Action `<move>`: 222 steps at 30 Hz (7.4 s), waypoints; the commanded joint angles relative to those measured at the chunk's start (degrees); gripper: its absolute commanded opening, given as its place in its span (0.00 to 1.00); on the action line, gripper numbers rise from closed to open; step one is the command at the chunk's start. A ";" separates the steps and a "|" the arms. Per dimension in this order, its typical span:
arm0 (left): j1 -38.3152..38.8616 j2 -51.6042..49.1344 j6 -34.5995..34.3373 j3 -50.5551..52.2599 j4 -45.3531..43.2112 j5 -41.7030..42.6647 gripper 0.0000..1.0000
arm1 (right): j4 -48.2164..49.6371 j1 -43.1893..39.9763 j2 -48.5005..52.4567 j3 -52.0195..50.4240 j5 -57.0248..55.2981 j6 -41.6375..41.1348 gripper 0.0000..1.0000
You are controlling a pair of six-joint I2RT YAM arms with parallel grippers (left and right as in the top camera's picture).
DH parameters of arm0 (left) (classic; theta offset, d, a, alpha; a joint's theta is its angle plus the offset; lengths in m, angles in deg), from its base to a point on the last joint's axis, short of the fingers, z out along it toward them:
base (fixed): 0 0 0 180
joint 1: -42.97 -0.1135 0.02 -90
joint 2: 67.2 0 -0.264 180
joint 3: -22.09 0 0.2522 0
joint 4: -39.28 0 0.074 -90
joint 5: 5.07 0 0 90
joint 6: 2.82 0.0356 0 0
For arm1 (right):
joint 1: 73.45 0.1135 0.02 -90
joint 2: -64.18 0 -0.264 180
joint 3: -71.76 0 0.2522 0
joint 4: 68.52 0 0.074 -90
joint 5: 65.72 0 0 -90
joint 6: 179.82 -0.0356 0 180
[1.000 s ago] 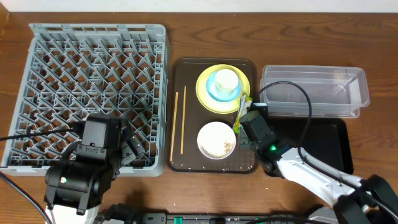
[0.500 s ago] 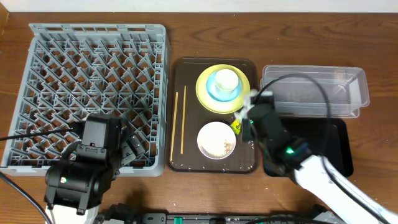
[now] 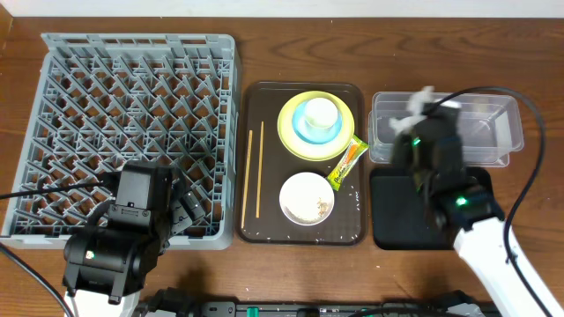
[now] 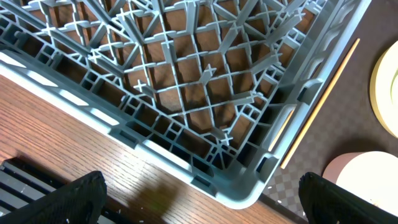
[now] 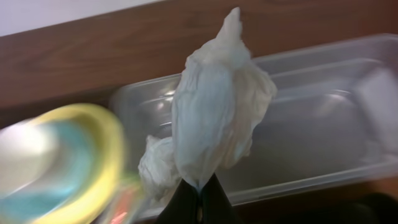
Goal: Sort waste into correct bins and load items into the dishwasher
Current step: 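Drop the tissue into the clear plastic bin, then grasp the yellow snack wrapper with the right gripper, then drop the snack wrapper into the clear plastic bin, then grasp the rim of the white rice bowl with the right gripper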
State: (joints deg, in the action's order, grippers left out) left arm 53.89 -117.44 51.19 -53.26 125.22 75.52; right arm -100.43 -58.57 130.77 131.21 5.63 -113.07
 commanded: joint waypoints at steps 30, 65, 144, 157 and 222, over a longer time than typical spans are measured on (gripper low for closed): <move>-0.24 0.09 0.33 -0.35 0.28 -0.94 1.00 | -1.40 -13.86 -6.95 4.87 58.42 3.02 0.66; -0.24 0.09 0.33 -0.35 0.28 -0.94 1.00 | -0.59 25.97 31.85 2.23 -9.51 -34.16 0.40; -0.24 0.09 0.33 -0.35 0.28 -0.94 1.00 | -12.50 32.81 8.57 3.74 20.31 4.76 0.14; -0.24 0.09 0.33 -0.35 0.28 -0.94 1.00 | -15.98 33.00 21.49 3.74 0.35 -6.93 0.01; -0.24 0.09 0.33 -0.35 0.28 -0.94 1.00 | -15.56 33.20 25.33 4.59 15.19 1.38 0.01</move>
State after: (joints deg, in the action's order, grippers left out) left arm 53.89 -117.44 51.19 -53.26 125.22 75.49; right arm -115.29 -25.61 156.17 135.78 19.73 -110.33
